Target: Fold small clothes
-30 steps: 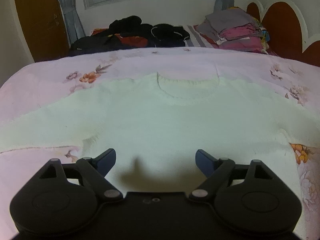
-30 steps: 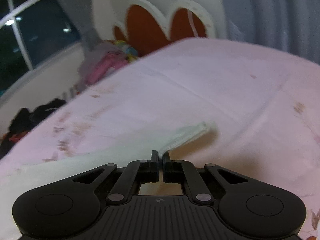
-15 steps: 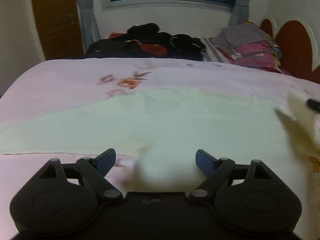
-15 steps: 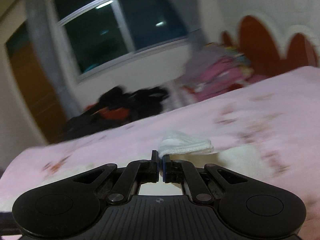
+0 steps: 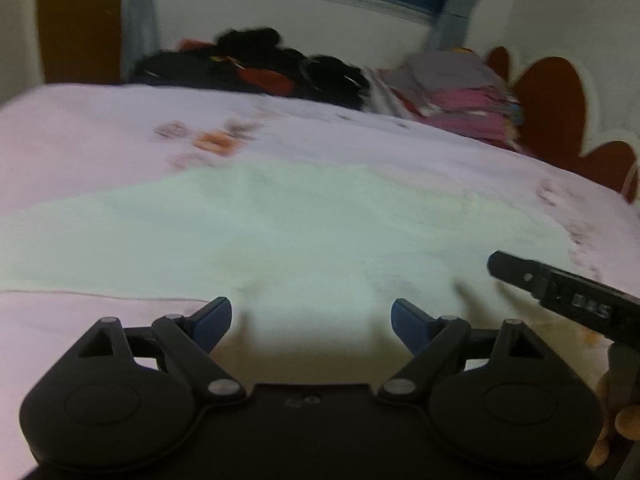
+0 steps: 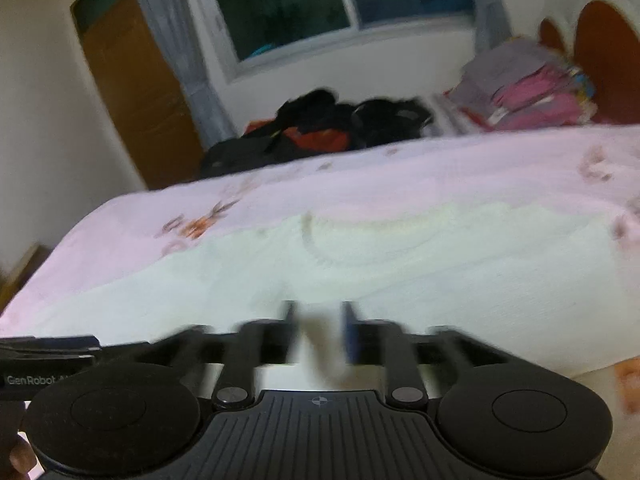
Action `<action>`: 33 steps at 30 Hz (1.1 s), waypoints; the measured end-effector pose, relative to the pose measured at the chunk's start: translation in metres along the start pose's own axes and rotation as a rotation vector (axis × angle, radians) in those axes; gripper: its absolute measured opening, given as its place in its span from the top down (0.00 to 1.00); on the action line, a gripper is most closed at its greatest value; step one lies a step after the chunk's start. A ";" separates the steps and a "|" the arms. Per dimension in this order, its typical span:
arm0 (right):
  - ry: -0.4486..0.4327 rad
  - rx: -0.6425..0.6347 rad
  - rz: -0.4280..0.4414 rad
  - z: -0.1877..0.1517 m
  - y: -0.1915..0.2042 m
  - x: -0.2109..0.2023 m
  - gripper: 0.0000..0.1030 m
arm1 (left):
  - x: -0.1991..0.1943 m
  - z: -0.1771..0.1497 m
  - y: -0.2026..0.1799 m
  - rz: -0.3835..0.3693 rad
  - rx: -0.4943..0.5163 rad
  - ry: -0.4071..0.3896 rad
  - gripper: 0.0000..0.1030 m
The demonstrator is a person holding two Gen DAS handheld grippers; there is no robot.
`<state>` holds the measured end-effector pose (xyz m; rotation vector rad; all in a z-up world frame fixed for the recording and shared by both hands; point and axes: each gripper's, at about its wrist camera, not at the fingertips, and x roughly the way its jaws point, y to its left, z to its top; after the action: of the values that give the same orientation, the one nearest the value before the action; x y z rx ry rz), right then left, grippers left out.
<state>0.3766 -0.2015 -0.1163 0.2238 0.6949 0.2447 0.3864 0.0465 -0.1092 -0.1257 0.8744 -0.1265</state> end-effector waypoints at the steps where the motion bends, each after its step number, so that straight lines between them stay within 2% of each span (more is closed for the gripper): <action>1: -0.012 -0.007 -0.024 0.001 -0.004 -0.005 0.39 | 0.006 0.000 -0.005 -0.021 0.008 0.011 0.16; 4: -0.014 -0.043 -0.136 -0.004 -0.031 -0.020 0.39 | 0.030 -0.002 -0.020 -0.093 0.005 0.079 0.19; 7: 0.001 -0.043 -0.219 -0.014 -0.058 -0.029 0.39 | 0.050 -0.005 -0.026 -0.119 -0.027 0.128 0.33; 8: 0.007 -0.033 -0.242 -0.018 -0.068 -0.031 0.39 | 0.056 -0.006 -0.026 -0.127 -0.038 0.134 0.40; 12: 0.032 0.011 -0.304 -0.034 -0.099 -0.039 0.39 | 0.069 -0.006 -0.030 -0.107 -0.064 0.109 0.53; 13: 0.039 0.016 -0.315 -0.038 -0.104 -0.039 0.39 | 0.072 -0.004 -0.030 -0.108 -0.069 0.105 0.57; 14: 0.045 0.020 -0.325 -0.040 -0.108 -0.039 0.39 | 0.070 -0.005 -0.034 -0.110 -0.071 0.102 0.69; 15: 0.051 0.024 -0.333 -0.041 -0.111 -0.039 0.39 | 0.073 -0.005 -0.035 -0.114 -0.068 0.102 0.75; 16: 0.057 0.028 -0.337 -0.042 -0.113 -0.040 0.39 | 0.073 -0.005 -0.036 -0.132 -0.073 0.099 0.86; 17: 0.062 0.031 -0.340 -0.042 -0.115 -0.039 0.39 | 0.074 -0.004 -0.036 -0.156 -0.081 0.100 0.91; 21: 0.079 0.035 -0.334 -0.044 -0.118 -0.036 0.39 | 0.064 0.006 -0.038 -0.189 -0.084 0.036 0.92; 26: 0.087 0.040 -0.330 -0.043 -0.117 -0.025 0.39 | 0.036 0.040 -0.028 -0.253 -0.133 -0.065 0.93; 30: 0.076 0.053 -0.339 -0.039 -0.118 -0.012 0.40 | 0.017 0.062 -0.016 -0.250 -0.139 -0.142 0.93; 33: 0.069 0.076 -0.340 -0.035 -0.119 -0.004 0.40 | 0.017 0.068 -0.002 -0.204 -0.143 -0.163 0.93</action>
<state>0.3683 -0.3117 -0.1733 0.1670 0.7996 -0.0996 0.4492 0.0460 -0.0786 -0.3550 0.7058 -0.2408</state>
